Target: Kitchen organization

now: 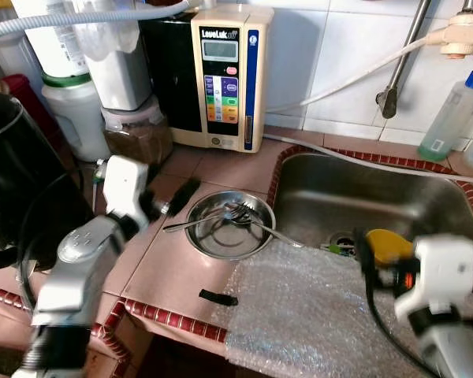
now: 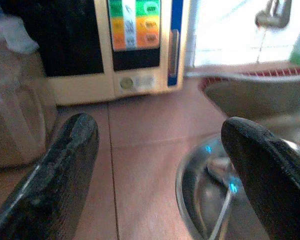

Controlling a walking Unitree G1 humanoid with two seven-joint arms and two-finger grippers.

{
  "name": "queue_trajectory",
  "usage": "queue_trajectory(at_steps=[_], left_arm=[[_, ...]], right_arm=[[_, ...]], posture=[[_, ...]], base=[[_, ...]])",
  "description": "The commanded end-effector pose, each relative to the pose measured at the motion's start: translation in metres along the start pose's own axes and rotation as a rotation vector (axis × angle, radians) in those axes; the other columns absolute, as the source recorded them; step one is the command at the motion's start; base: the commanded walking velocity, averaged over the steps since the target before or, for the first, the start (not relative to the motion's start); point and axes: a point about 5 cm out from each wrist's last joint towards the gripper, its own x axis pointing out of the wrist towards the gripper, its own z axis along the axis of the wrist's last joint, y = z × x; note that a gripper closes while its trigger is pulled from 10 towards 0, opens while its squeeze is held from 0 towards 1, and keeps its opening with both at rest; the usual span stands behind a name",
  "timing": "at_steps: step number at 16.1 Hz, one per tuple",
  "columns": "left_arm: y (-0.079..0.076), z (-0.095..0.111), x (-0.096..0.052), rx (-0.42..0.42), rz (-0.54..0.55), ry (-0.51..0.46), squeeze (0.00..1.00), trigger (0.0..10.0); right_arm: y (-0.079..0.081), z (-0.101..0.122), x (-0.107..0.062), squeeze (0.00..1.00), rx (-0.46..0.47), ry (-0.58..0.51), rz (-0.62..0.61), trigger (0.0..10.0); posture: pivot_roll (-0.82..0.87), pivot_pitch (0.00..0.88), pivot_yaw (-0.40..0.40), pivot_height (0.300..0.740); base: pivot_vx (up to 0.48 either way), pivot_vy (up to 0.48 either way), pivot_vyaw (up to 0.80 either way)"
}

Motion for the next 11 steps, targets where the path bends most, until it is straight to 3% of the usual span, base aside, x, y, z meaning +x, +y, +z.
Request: queue_trajectory(at_steps=[1,3,8,11], left_arm=[[0.001,0.002,-0.004,-0.003,-0.007,0.006,0.0,10.0],[0.0,-0.003,-0.006,0.0,-0.003,0.026,0.0,10.0],[0.002,-0.014,-0.008,-0.01,-0.03,0.081,0.0,10.0],[-0.001,-0.013,-0.002,-0.003,-0.093,0.089,0.0,10.0]], right_arm=[[0.006,0.004,-0.003,0.0,0.019,-0.011,0.064,10.0],[0.017,-0.01,-0.014,0.0,0.065,0.073,0.199,10.0],[0.029,-0.014,-0.025,0.0,0.164,0.094,0.327,10.0],[0.035,-0.015,-0.03,0.0,0.166,0.108,0.422,10.0]], posture=[[0.06,0.06,0.025,0.74],[0.06,0.059,0.023,0.74],[0.04,0.058,0.032,0.74],[0.03,0.052,0.03,0.74]], base=[[0.0,0.0,0.0],[0.0,0.0,0.0],[0.0,0.0,0.0],[0.0,0.0,0.0]])
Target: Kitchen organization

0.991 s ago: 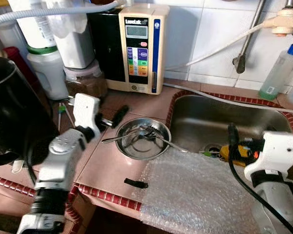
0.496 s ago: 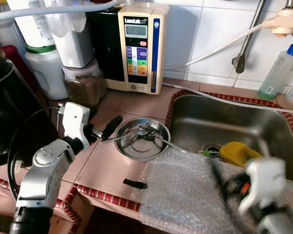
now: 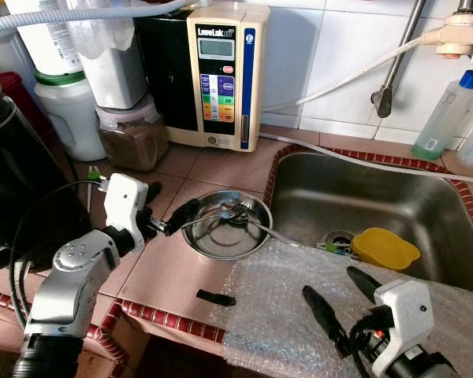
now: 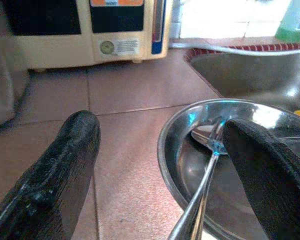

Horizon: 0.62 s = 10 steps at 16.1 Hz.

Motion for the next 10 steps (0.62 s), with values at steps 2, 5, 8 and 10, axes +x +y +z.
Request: queue_trajectory(at_steps=[2,5,8,10], left_arm=[[-0.005,0.001,0.007,-0.011,-0.095,0.03,0.0,10.0],[-0.009,-0.005,0.012,-0.017,-0.13,0.051,0.0,10.0],[-0.009,-0.009,0.014,-0.02,-0.135,0.062,0.0,10.0],[-0.007,-0.012,0.011,-0.027,-0.145,0.081,0.0,10.0]], right_arm=[[0.004,0.003,0.0,0.0,0.0,-0.012,0.065,10.0],[0.006,0.002,0.003,0.0,0.008,-0.007,0.143,10.0],[0.01,0.009,0.013,0.0,-0.01,-0.037,0.185,10.0],[0.012,0.014,0.017,0.0,-0.01,-0.057,0.185,10.0]], posture=[[0.03,0.047,0.03,0.74],[0.02,0.035,0.028,0.74],[0.03,0.029,0.024,0.74],[0.03,0.029,0.02,0.74]], base=[[0.0,0.0,0.0],[0.0,0.0,0.0],[0.0,0.0,0.0],[0.0,0.0,0.0]])
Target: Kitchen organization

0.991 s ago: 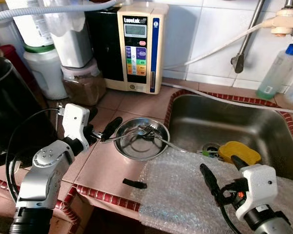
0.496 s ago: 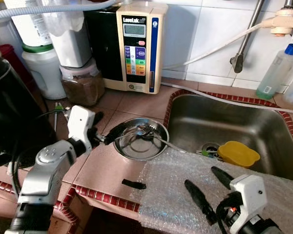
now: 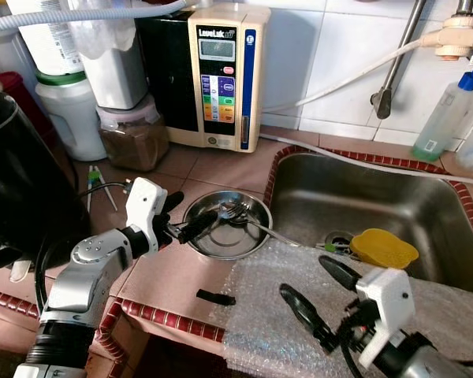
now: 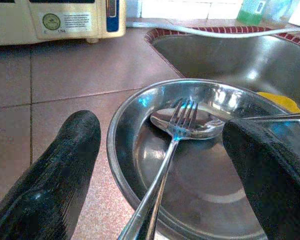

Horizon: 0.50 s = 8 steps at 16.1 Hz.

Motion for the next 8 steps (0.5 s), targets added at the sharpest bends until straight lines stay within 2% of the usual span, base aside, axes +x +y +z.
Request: queue_trajectory(at_steps=[1,4,8], left_arm=[[0.003,-0.001,-0.004,0.005,-0.009,0.027,0.0,10.0],[0.008,-0.005,-0.01,-0.002,-0.021,0.054,0.0,10.0],[0.015,-0.02,-0.02,-0.119,-0.018,0.092,0.0,10.0]], right_arm=[[0.002,0.001,0.001,0.0,0.011,0.0,0.002,10.0],[0.003,0.002,0.004,0.0,0.014,-0.002,0.009,10.0],[0.005,0.003,0.007,0.0,0.01,-0.001,0.013,10.0]], posture=[[0.03,0.03,0.019,0.74],[0.04,0.031,0.016,0.74],[0.04,0.032,0.016,0.74]], base=[[0.0,0.0,0.0],[0.0,0.0,0.0],[0.0,0.0,0.0]])
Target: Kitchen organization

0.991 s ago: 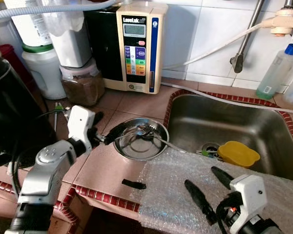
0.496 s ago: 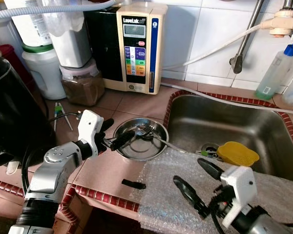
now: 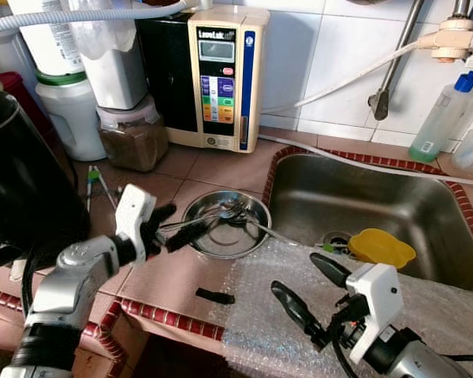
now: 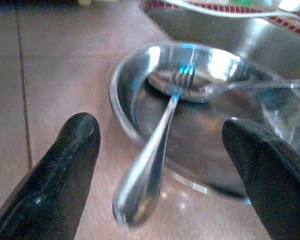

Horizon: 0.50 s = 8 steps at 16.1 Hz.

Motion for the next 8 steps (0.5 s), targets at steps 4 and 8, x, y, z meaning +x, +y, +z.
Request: queue_trajectory(at_steps=[4,8], left_arm=[[0.002,-0.014,-0.006,-0.084,-0.006,0.03,0.0,0.0],[0.0,-0.016,-0.004,-0.106,-0.012,0.026,0.0,0.0]], right_arm=[[0.0,0.003,0.002,0.0,-0.011,-0.003,0.005,10.0],[-0.001,0.003,0.003,0.0,-0.018,-0.002,0.004,10.0]], posture=[[0.04,0.031,0.012,0.74],[0.04,0.028,0.011,0.74]], base=[[0.0,0.0,0.0],[0.0,0.0,0.0]])
